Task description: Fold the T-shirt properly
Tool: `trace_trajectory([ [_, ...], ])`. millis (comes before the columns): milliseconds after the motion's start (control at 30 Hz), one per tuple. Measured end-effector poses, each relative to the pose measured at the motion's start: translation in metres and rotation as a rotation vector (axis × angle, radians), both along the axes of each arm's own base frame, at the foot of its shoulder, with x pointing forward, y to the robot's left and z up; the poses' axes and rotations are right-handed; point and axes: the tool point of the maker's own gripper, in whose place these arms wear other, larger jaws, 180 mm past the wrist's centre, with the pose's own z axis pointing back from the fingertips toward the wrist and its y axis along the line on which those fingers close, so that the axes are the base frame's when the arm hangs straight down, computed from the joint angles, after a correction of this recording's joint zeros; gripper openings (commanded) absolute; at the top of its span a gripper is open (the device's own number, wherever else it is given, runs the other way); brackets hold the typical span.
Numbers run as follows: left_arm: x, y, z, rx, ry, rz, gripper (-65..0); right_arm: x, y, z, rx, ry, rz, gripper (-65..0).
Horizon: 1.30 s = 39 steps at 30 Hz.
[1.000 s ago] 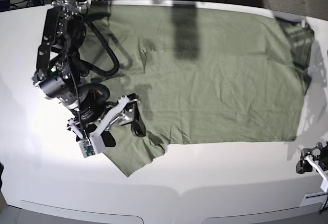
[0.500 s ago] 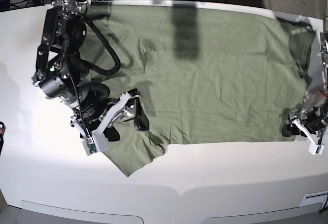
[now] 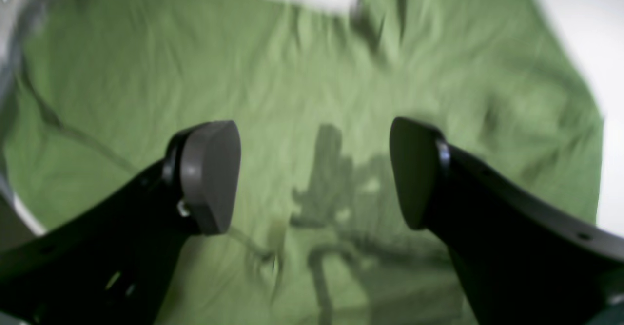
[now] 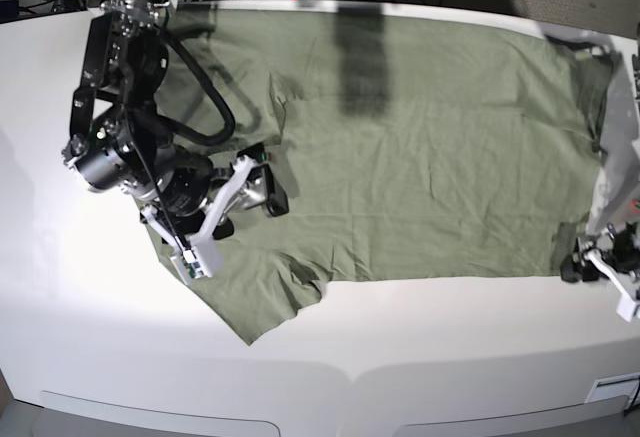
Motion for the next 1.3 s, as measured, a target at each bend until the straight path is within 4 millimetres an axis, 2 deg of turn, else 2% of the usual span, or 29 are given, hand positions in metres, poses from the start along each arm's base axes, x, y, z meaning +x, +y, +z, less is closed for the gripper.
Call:
trace_trajectory([
  [67, 0.004, -0.006, 0.022, 0.010, -0.069, -0.037, -19.5, -0.002, -0.001, -0.002, 0.009, 0.001, -0.007, -17.5],
  [133, -0.007, -0.015, 0.025, 0.064, -0.090, -0.099, -19.5, -0.008, -0.003, -0.009, 0.001, 0.025, -0.010, -17.5],
  [267, -0.056, -0.049, -0.005, 0.175, -0.040, -0.233, -19.5, -0.022, -0.017, -0.029, -0.088, 0.103, -0.033, -17.5],
  [333, -0.073, -0.057, -0.010, 0.264, -0.043, -0.233, -19.5, -0.028, -0.029, -0.039, -0.154, 0.125, -0.060, -17.5],
  [433, -0.095, -0.071, 0.001, 0.350, -0.081, -0.216, -19.5, -0.042, -0.038, -0.055, -0.203, 0.143, -0.075, -17.5],
  [567, -0.128, -0.086, 0.017, 0.344, -0.143, -0.145, -19.5, -0.073, -0.042, -0.079, -0.223, 0.195, -0.084, -17.5],
  [667, -0.153, -0.078, 0.023, 0.329, -0.150, -0.072, -19.5, -0.095, -0.041, -0.092, -0.219, 0.243, -0.079, -17.5],
  [767, -0.182, -0.071, 0.007, 0.300, -0.093, 0.000, -19.5, -0.106, -0.043, -0.097, -0.218, 0.268, -0.085, -17.5],
  [900, -0.225, -0.081, -0.025, 0.258, 0.022, 0.007, -19.5, -0.106, -0.055, -0.097, -0.222, 0.269, -0.121, -17.5],
  [1100, -0.246, -0.091, -0.037, 0.293, 0.005, 0.008, -19.5, -0.107, -0.066, -0.101, -0.225, 0.283, -0.157, -17.5],
  [1300, -0.246, -0.092, -0.037, 0.287, 0.003, 0.012, -19.5, -0.120, -0.067, -0.132, -0.184, 0.370, -0.169, -17.5],
])
